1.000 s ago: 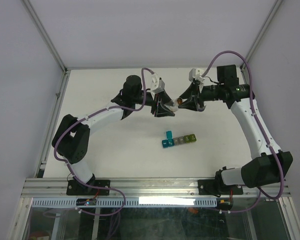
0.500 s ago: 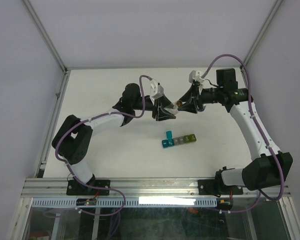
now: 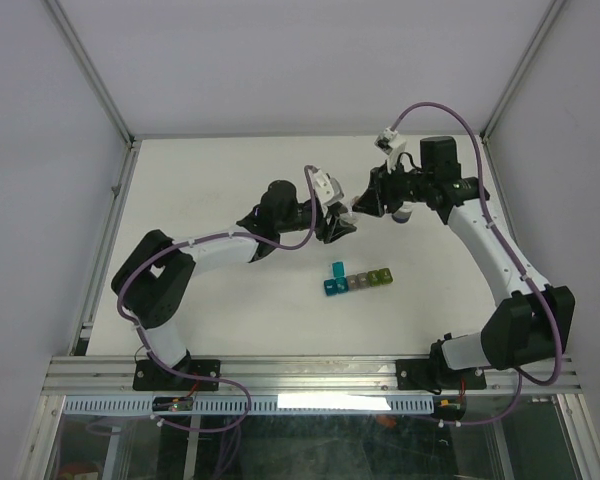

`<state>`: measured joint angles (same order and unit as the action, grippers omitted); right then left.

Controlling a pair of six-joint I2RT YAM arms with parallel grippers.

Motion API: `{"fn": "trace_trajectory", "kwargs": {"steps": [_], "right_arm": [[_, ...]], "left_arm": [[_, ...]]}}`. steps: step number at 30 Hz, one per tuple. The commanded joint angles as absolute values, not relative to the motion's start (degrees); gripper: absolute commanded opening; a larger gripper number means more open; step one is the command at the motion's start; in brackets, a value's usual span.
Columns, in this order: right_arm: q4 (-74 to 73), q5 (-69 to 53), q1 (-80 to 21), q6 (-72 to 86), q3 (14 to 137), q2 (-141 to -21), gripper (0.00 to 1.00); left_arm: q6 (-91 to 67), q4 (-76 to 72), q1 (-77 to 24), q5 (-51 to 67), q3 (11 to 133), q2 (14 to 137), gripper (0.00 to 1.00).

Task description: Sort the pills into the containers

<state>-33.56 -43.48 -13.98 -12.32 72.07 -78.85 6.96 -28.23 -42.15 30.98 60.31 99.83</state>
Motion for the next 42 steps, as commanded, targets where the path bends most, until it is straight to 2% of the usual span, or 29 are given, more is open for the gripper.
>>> {"fn": "trace_trajectory", "kwargs": {"steps": [1, 5, 8, 10, 17, 23, 28, 34, 42], "right_arm": [[-34.02, -46.07, -14.79, 1.13, 73.20, -81.77, 0.40], [-35.46, -52.38, -10.34, 0.31, 77.70, -80.74, 0.67], [-36.06, -54.18, -8.59, -2.01, 78.88, -78.89, 0.93], [-35.90, -54.79, -7.88, -3.40, 78.56, -77.50, 0.99], [-44.41, -57.86, -3.14, -16.59, 80.41, -73.78, 0.99], [-54.24, -58.53, -2.30, -48.25, 81.90, -70.44, 0.99], [-73.62, -63.65, -2.97, -81.92, 89.34, -75.30, 0.98], [-73.57, -58.18, -10.96, -82.82, 91.55, -78.37, 0.94], [-70.70, -54.01, -14.84, -78.67, 92.97, -80.81, 0.82]], "left_arm": [[9.17, -39.10, -44.01, 23.09, 67.15, 100.66, 0.00], [10.25, -38.35, -43.54, 24.80, 67.68, 102.06, 0.00], [11.44, -36.09, -43.32, 25.91, 68.44, 102.25, 0.00], [11.51, -35.71, -43.12, 27.16, 68.38, 102.07, 0.00], [11.22, -34.19, -42.07, 31.72, 67.41, 99.75, 0.00], [9.65, -30.71, -39.26, 45.88, 67.75, 98.31, 0.00], [8.80, -27.42, -37.47, 58.35, 68.96, 98.02, 0.00], [9.47, -24.49, -37.43, 62.62, 70.32, 98.33, 0.00], [9.58, -23.73, -37.44, 64.36, 70.75, 98.59, 0.00]]}}
